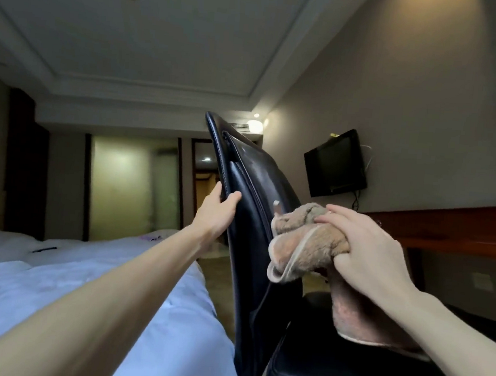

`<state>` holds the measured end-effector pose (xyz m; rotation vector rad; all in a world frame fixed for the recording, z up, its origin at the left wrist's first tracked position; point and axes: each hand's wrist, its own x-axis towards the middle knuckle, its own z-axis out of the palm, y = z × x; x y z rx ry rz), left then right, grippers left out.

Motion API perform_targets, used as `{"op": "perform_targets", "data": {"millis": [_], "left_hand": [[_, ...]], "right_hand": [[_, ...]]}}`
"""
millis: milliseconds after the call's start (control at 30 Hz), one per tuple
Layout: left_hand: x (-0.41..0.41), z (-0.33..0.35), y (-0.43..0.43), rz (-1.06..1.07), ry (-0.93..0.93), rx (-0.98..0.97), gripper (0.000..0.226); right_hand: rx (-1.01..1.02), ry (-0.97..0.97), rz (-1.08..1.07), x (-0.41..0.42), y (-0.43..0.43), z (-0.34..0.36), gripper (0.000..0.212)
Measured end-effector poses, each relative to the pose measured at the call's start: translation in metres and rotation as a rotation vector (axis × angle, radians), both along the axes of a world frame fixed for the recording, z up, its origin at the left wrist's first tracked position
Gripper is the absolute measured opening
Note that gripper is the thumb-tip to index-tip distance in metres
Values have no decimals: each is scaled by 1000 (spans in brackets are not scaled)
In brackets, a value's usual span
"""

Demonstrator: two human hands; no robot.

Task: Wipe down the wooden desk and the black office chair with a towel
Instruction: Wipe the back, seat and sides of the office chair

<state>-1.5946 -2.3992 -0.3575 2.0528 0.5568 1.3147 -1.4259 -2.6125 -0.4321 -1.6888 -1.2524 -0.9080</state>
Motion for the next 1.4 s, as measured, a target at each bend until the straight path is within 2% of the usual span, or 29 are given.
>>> {"op": "perform_targets", "data": {"millis": [133,200,300,367,400,500,567,633,733,867,1000,1067,1167,1267,1400], "left_hand": [[16,-10,26,92,-41,86,74],[9,-10,39,123,23,81,91],[-6,2,49,197,142,129,112],[-5,28,46,241,140,283,100],[-5,44,45,283,134,367,91],[-6,77,44,397,71,515,84],[-8,83,56,376,32,506,83],[0,80,65,314,58,480,79],[12,64,76,183,28,423,57],[20,85,74,154,-105,369,49],[21,140,71,205,-314,239,24],[21,167,68,291,-374,230,30],[22,194,67,555,-209,340,47],[25,213,54,778,127,495,51],[27,232,30,963,561,618,54]], "right_hand": [[107,113,126,42,26,-6,74],[107,185,247,60,35,-3,69],[21,231,271,86,44,-6,67],[-4,228,312,104,47,-9,70],[-63,200,307,116,49,-8,71],[-315,13,190,150,48,0,80],[-346,5,113,171,58,-3,86],[-214,133,103,190,66,-15,89],[-115,351,172,209,90,-42,93],[-39,478,232,235,97,-55,72],[-13,540,210,216,87,-14,58],[-16,550,224,194,82,19,54],[-36,564,302,177,89,66,42],[-84,556,387,157,96,112,37],[-157,548,477,129,93,157,35]]}}
